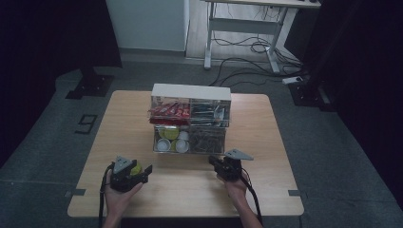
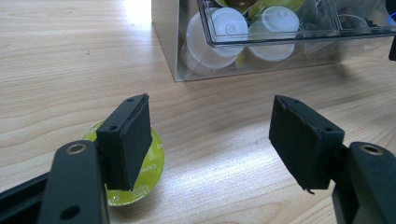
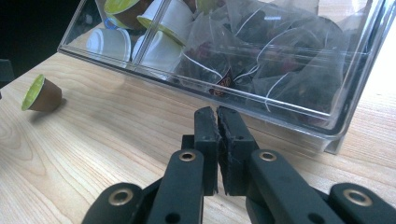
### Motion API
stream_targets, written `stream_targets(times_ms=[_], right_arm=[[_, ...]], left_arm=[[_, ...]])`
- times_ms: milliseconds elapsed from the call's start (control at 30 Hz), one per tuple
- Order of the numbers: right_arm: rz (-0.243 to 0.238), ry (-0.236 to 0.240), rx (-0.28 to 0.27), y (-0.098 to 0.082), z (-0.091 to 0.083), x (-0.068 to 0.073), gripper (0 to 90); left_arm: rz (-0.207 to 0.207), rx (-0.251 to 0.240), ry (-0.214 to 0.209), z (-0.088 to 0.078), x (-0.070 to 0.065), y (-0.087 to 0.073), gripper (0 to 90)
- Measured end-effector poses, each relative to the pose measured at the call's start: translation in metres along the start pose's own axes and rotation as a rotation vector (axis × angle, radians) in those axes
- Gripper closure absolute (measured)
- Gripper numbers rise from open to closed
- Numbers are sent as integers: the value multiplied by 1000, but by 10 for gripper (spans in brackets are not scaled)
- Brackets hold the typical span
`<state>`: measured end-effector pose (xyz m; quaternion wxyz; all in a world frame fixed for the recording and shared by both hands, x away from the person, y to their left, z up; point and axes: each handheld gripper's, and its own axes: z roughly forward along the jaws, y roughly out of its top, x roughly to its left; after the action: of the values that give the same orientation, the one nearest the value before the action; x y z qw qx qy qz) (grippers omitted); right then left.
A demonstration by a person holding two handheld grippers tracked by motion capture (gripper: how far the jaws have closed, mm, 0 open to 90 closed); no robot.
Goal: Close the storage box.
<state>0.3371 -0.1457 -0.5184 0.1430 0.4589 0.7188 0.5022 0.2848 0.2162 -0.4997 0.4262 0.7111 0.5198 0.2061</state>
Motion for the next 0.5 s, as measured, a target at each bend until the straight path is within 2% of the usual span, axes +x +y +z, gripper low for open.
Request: stream_targets(times_ms=[333, 500], right_arm=[[-19, 5, -9, 0, -3, 2, 816], [-57, 17, -6, -1, -6, 3, 666]], left_arm=[[4, 9, -3, 1, 0, -1, 299], [1, 13, -6, 1, 1, -1, 298]])
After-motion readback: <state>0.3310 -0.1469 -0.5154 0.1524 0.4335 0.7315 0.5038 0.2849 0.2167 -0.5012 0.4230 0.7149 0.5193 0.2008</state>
